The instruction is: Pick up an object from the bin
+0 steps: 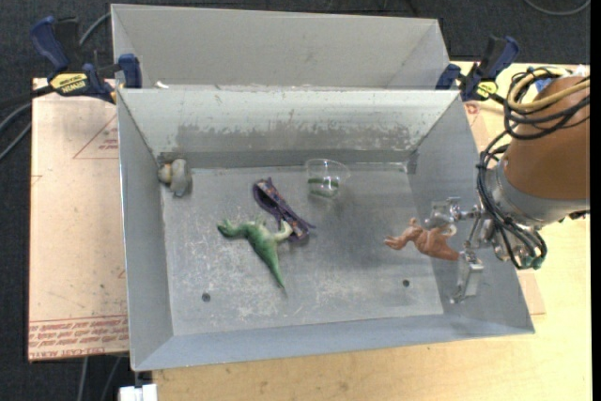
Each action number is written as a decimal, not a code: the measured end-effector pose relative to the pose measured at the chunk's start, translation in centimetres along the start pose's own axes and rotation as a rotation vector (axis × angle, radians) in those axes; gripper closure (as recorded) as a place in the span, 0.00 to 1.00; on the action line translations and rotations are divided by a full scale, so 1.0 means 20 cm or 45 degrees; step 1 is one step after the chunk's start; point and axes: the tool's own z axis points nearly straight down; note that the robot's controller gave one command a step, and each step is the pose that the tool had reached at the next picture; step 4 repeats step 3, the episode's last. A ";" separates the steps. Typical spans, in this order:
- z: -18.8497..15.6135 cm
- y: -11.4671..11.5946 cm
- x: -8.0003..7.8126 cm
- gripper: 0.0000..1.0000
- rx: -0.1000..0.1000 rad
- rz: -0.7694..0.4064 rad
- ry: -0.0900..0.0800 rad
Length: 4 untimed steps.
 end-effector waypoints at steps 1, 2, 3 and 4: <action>-0.02 0.00 -0.01 1.00 0.002 -0.007 -0.010; -0.02 0.01 -0.01 1.00 0.002 -0.007 -0.010; -0.56 0.00 -0.05 1.00 0.001 -0.050 -0.009; -0.56 0.00 -0.05 1.00 0.001 -0.050 -0.009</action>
Offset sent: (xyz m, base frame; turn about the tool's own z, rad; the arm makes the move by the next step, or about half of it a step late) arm 0.0000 0.0000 0.0000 0.0000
